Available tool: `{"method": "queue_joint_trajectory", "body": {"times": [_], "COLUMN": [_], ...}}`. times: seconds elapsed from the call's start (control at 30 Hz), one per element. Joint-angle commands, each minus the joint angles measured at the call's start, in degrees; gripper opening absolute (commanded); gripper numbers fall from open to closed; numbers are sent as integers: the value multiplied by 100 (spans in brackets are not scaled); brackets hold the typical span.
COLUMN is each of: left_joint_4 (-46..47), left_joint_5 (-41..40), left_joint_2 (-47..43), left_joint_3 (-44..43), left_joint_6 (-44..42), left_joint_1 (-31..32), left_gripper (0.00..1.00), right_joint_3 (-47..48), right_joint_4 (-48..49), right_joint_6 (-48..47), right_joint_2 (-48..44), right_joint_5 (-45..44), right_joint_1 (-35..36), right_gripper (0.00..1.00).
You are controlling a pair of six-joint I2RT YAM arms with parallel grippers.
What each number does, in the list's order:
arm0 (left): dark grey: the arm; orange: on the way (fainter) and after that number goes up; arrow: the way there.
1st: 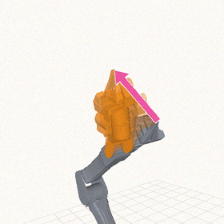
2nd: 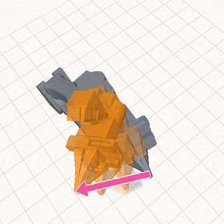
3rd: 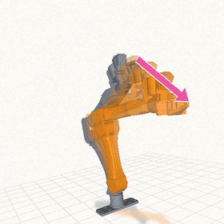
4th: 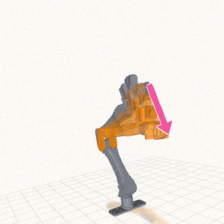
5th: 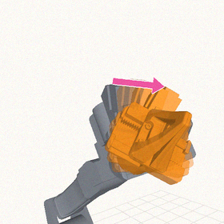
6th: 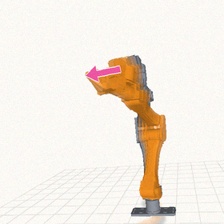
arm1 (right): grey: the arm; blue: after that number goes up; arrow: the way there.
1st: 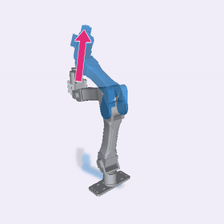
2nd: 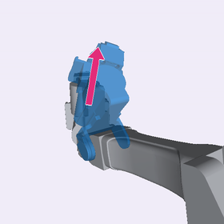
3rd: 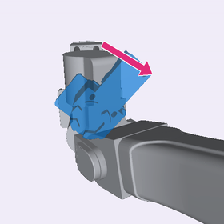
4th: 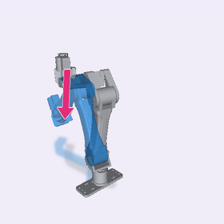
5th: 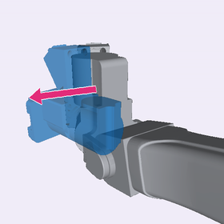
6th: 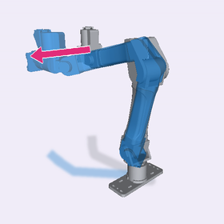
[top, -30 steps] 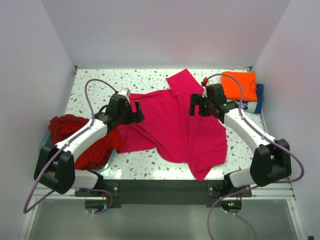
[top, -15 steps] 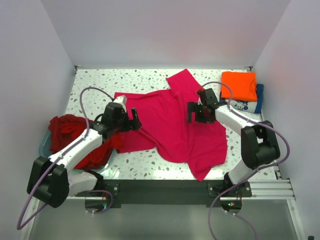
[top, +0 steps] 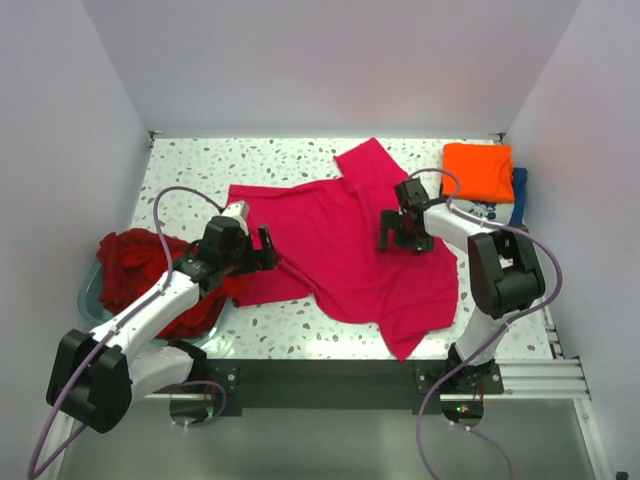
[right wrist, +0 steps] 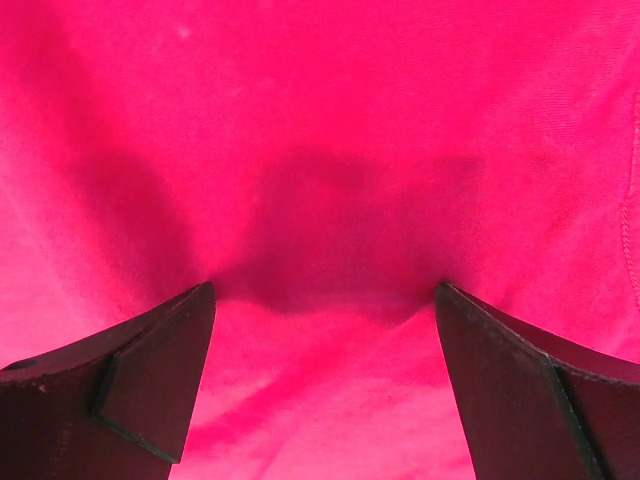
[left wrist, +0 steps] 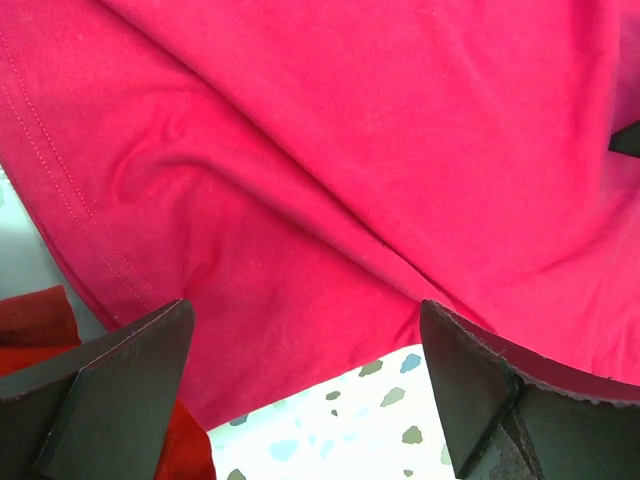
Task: Fold and stack the t-shirts
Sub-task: Flatten the tshirt out
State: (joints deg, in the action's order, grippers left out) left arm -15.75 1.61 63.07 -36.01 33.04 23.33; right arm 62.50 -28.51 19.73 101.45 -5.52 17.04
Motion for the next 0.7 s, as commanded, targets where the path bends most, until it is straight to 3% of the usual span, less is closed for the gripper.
{"method": "queue_joint_trajectory", "body": {"times": [0.0,0.33,0.67], "left_joint_4": [168,248,133], "left_joint_5": [103,112,-336], "left_joint_2": [-128,39,118], "left_joint_3": [68,191,182], "left_joint_6": [124,150,229], "left_joint_1": [5,49,689], "left_gripper": [100,100,100], "right_joint_3": [210,693,1097], "right_joint_4": [-409,-682,-770], "right_joint_6": [93,-100,-206], "right_joint_2": [173,481,744], "right_joint_5": [-379,-599,-582], "right_joint_1": [-209,-710,-1176], "right_gripper": [94,94,95]}}
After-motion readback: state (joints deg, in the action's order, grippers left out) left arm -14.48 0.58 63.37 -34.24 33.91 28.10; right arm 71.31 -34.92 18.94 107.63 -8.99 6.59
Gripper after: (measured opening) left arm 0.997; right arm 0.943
